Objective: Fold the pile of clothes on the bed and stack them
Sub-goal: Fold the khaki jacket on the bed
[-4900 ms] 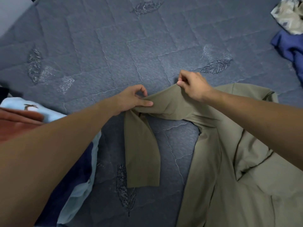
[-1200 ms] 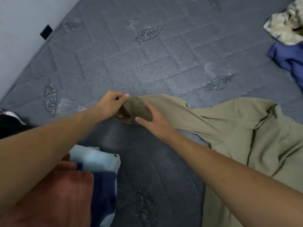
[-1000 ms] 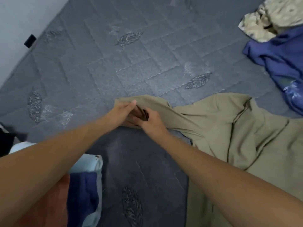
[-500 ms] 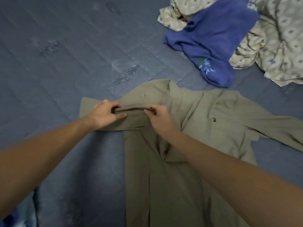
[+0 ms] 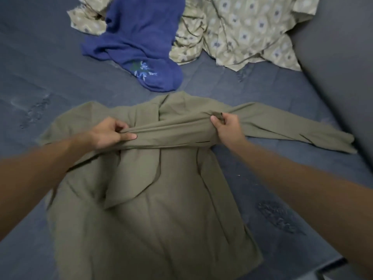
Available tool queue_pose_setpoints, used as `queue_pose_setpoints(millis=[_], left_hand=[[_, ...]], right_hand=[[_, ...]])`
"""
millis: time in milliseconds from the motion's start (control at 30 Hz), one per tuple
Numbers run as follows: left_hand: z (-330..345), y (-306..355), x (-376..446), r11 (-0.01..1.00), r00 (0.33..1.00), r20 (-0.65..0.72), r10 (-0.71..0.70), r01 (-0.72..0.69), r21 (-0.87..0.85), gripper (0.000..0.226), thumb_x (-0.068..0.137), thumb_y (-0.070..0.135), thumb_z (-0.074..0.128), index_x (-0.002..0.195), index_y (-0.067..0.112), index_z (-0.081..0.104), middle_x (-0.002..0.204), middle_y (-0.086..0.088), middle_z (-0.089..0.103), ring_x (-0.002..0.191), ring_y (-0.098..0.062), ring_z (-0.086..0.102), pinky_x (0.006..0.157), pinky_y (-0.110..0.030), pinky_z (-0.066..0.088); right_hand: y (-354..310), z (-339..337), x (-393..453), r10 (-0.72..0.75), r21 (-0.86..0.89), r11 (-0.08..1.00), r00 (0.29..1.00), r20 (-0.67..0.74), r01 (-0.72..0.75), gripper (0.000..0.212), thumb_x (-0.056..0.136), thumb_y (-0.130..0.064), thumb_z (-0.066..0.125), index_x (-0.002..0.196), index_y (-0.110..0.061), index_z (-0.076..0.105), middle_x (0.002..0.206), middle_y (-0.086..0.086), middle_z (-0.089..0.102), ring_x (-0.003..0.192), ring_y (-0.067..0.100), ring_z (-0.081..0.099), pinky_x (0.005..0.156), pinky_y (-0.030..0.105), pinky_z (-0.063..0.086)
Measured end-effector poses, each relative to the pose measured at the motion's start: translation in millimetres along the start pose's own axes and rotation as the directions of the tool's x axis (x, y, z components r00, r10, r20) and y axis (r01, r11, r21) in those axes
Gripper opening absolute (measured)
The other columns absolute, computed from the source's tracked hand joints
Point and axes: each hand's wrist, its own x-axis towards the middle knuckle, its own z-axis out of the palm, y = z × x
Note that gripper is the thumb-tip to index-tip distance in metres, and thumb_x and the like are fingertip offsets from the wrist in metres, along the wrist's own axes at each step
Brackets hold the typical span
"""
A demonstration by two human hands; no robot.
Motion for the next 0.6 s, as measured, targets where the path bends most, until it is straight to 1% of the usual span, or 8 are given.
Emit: queue_pose_setpoints(millis=[67, 133, 200, 267, 333, 433, 500, 600], left_hand=[[20.2, 37.2, 21.9, 0.998, 0.997, 0.026, 0.067, -0.066, -0.019, 0.036, 0.093, 0.019, 0.078, 0.070, 0.008, 0.053, 0.066, -0.005, 0.038, 0.065, -0.014, 0.036, 0.059, -0.030, 0.026], [40.9, 69.4, 45.2, 0.991, 0.992, 0.035, 0.123, -0.121, -0.054, 0.039, 0.092, 0.017, 0.079, 0.067, 0.010, 0.050, 0.058, 0.005, 0.040, 0.059, -0.008, 0.037, 0.056, -0.024, 0.029], [59.0, 95.1, 67.3, 0.990, 0.987, 0.085, 0.137, -0.135, -0.024, 0.037, 0.089, 0.021, 0.082, 0.066, 0.012, 0.054, 0.054, 0.014, 0.047, 0.055, -0.002, 0.041, 0.054, -0.017, 0.032], [75.3, 114.4, 86.3, 0.983, 0.966, 0.252, 0.064, -0.105, 0.153, 0.033, 0.084, 0.030, 0.087, 0.072, 0.007, 0.067, 0.061, 0.007, 0.057, 0.060, -0.008, 0.049, 0.060, -0.022, 0.038], [86.6, 128.1, 102.7, 0.958, 0.935, 0.354, -0.035, -0.070, 0.279, 0.036, 0.081, 0.036, 0.089, 0.068, 0.008, 0.070, 0.060, 0.004, 0.055, 0.058, -0.009, 0.050, 0.059, -0.025, 0.038], [99.1, 150.2, 129.5, 0.974, 0.945, 0.323, 0.047, -0.114, 0.194, 0.043, 0.083, 0.040, 0.084, 0.057, 0.015, 0.059, 0.056, 0.006, 0.047, 0.054, -0.007, 0.044, 0.060, -0.028, 0.036], [110.0, 171.8, 147.0, 0.973, 0.952, 0.278, 0.132, -0.178, 0.147, 0.044, 0.083, 0.045, 0.079, 0.057, 0.016, 0.058, 0.057, 0.007, 0.043, 0.054, -0.006, 0.042, 0.061, -0.030, 0.033], [131.1, 208.0, 174.2, 0.962, 0.949, 0.224, 0.223, -0.251, 0.110, 0.047, 0.085, 0.039, 0.079, 0.057, 0.013, 0.052, 0.057, 0.004, 0.036, 0.053, -0.007, 0.035, 0.058, -0.029, 0.028]], right_hand=[[17.9, -37.9, 8.8, 0.016, -0.002, 1.000, 0.999, -0.042, -0.016, 0.025, 0.106, -0.013, 0.058, 0.114, 0.008, 0.069, 0.109, 0.010, 0.071, 0.103, 0.024, 0.066, 0.082, 0.027, 0.050], [36.5, -74.0, 18.9, 0.037, -0.021, 0.999, 0.997, -0.075, -0.039, 0.024, 0.107, -0.014, 0.058, 0.113, 0.005, 0.070, 0.103, 0.007, 0.069, 0.098, 0.020, 0.064, 0.074, 0.023, 0.042], [55.9, -107.9, 30.1, 0.062, -0.046, 0.997, 0.992, -0.108, -0.067, 0.026, 0.107, -0.017, 0.058, 0.115, 0.004, 0.071, 0.105, 0.010, 0.071, 0.099, 0.020, 0.064, 0.076, 0.025, 0.043], [75.7, -140.6, 41.1, 0.084, -0.063, 0.993, 0.985, -0.151, -0.095, 0.028, 0.107, -0.018, 0.057, 0.119, 0.003, 0.070, 0.110, 0.013, 0.072, 0.102, 0.021, 0.064, 0.084, 0.029, 0.047], [93.9, -172.6, 50.4, 0.107, -0.076, 0.989, 0.976, -0.192, -0.124, 0.028, 0.107, -0.018, 0.058, 0.119, 0.003, 0.071, 0.112, 0.013, 0.072, 0.102, 0.021, 0.064, 0.086, 0.030, 0.048], [124.0, -218.5, 60.3, 0.129, -0.108, 0.981, 0.962, -0.242, -0.159, 0.026, 0.106, -0.018, 0.059, 0.115, 0.004, 0.071, 0.107, 0.011, 0.070, 0.100, 0.020, 0.062, 0.083, 0.029, 0.047], [143.7, -246.3, 62.4, 0.146, -0.129, 0.974, 0.954, -0.261, -0.185, 0.025, 0.106, -0.018, 0.059, 0.116, 0.003, 0.071, 0.103, 0.005, 0.067, 0.098, 0.018, 0.061, 0.075, 0.023, 0.041], [168.9, -280.5, 60.6, 0.144, -0.183, 0.962, 0.947, -0.289, -0.202, 0.024, 0.106, -0.019, 0.059, 0.114, -0.001, 0.071, 0.099, 0.001, 0.065, 0.095, 0.017, 0.059, 0.067, 0.016, 0.034]])
